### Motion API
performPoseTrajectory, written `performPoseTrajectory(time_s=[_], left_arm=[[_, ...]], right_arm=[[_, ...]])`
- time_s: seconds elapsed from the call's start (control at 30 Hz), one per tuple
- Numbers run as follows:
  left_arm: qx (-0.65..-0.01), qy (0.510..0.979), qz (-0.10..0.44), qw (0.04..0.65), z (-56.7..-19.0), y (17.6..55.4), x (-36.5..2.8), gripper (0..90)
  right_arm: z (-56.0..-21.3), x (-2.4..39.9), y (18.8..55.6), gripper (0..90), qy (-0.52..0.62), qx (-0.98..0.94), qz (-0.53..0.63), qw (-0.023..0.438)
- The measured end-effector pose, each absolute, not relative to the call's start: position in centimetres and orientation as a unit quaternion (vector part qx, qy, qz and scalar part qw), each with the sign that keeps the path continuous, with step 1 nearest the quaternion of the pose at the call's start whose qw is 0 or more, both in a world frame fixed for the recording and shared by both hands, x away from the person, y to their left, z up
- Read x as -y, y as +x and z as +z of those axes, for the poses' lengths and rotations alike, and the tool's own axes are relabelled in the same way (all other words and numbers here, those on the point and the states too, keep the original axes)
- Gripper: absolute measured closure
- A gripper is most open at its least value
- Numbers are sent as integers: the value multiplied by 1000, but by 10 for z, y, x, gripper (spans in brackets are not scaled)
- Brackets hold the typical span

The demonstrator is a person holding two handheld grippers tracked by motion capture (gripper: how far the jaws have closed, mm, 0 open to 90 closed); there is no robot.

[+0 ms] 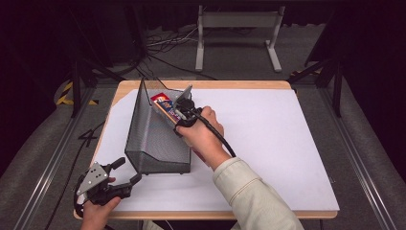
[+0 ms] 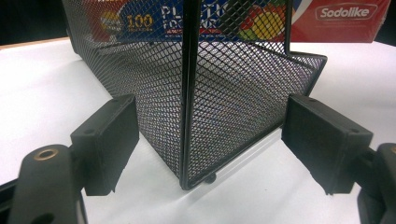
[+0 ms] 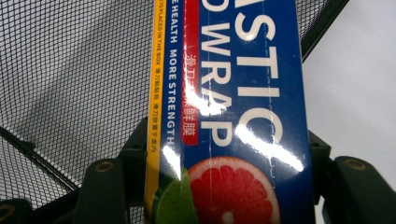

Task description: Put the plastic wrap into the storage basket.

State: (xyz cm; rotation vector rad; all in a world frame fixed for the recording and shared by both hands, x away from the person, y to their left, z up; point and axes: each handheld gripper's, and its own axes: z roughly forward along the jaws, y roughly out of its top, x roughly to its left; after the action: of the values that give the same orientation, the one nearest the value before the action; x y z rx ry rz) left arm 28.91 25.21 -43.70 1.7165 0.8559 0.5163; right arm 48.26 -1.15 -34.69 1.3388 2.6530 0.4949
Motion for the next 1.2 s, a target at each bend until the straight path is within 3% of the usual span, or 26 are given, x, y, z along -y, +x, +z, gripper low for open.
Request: performPoseTrajectory(time_s=[0.7, 1.2], left_arm=[[-361, 724, 215, 547, -437, 289, -252, 197], [-361, 725, 215, 546, -437, 289, -253, 197]], right_arm=[[-348, -6, 489, 392, 435, -888, 124, 83], [-350, -10, 488, 289, 423, -893, 132, 82]])
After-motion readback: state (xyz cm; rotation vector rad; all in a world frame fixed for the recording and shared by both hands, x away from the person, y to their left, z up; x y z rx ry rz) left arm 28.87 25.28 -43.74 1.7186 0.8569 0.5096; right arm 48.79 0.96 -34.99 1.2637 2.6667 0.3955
